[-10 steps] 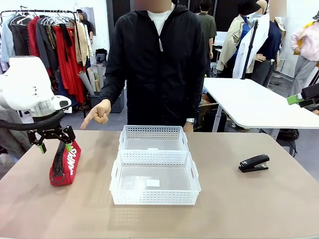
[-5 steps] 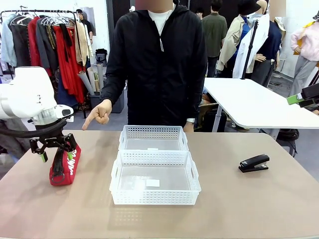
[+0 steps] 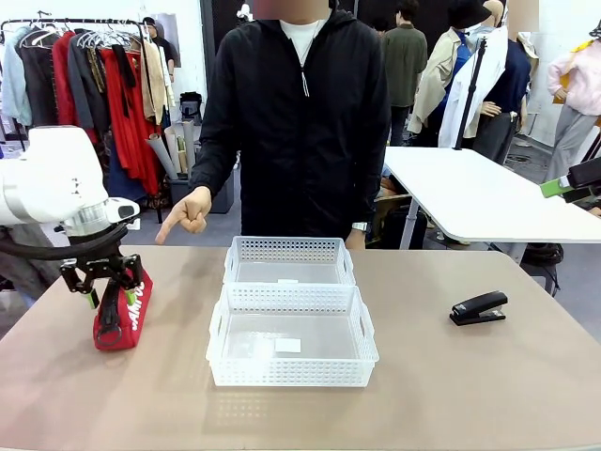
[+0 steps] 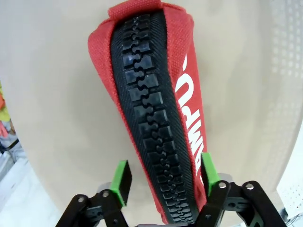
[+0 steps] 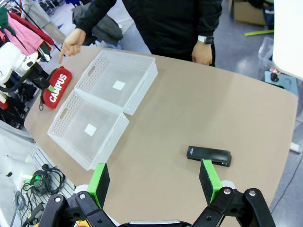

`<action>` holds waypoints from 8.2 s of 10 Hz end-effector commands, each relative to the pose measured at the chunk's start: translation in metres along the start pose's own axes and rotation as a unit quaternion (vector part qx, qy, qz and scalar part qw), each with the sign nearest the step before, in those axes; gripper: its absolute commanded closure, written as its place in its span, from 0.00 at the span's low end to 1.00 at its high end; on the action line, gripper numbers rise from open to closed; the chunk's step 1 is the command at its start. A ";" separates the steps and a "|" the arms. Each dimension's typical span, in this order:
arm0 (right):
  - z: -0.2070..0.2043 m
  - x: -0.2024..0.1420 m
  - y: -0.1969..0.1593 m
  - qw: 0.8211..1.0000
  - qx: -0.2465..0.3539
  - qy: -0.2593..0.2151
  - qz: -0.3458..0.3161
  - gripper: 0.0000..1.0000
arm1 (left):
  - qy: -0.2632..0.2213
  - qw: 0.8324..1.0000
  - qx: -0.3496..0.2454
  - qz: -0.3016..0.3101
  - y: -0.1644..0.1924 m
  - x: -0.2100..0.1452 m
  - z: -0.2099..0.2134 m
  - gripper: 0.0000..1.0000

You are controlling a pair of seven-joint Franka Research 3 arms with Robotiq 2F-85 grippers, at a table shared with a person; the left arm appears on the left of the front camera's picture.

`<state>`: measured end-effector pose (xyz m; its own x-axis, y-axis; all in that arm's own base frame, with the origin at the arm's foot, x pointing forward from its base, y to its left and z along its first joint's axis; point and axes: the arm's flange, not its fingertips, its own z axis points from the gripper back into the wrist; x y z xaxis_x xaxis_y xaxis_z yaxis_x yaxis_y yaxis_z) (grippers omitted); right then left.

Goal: Distribute items into two baskets.
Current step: Pick up the Pencil pouch that the person points to, then move the picked Pencil pouch towards the Organizing basket indicated by the person, stopping as directed.

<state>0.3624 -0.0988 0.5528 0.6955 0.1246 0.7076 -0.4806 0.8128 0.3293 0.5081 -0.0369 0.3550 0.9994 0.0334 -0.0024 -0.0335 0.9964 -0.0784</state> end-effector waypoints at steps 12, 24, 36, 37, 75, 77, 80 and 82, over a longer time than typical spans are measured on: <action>0.000 0.001 -0.001 1.000 0.008 -0.007 0.005 0.00 | 0.013 0.999 -0.037 -0.019 -0.001 0.005 -0.004 1.00; 0.000 0.001 -0.001 1.000 0.008 -0.007 0.005 0.00 | 0.028 0.943 -0.013 -0.331 -0.027 -0.033 0.193 1.00; 0.000 0.001 -0.001 1.000 0.008 -0.007 0.005 0.00 | 0.055 0.912 -0.020 -0.407 -0.049 -0.077 0.217 1.00; 0.000 0.001 -0.001 1.000 0.008 -0.007 0.005 0.00 | 0.055 0.912 -0.020 -0.407 -0.049 -0.077 0.217 1.00; 0.000 0.001 -0.001 1.000 0.008 -0.007 0.005 0.00 | 0.083 0.855 -0.002 -0.512 -0.130 0.054 0.150 1.00; 0.000 0.001 -0.001 1.000 0.008 -0.007 0.005 0.00 | 0.050 0.846 -0.003 -0.530 -0.143 0.058 0.142 1.00; 0.000 0.001 -0.001 1.000 0.008 -0.007 0.005 0.00 | 0.036 0.833 0.006 -0.552 -0.159 0.070 0.133 1.00; 0.000 0.001 -0.001 1.000 0.008 -0.007 0.005 0.00 | 0.037 0.827 0.006 -0.560 -0.166 0.073 0.127 1.00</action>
<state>0.3623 -0.0987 0.5528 0.6960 0.1253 0.7070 -0.4803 0.8132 0.3288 0.5809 -0.1919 0.4904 0.4264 -0.9044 0.0142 0.9020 0.4240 -0.0811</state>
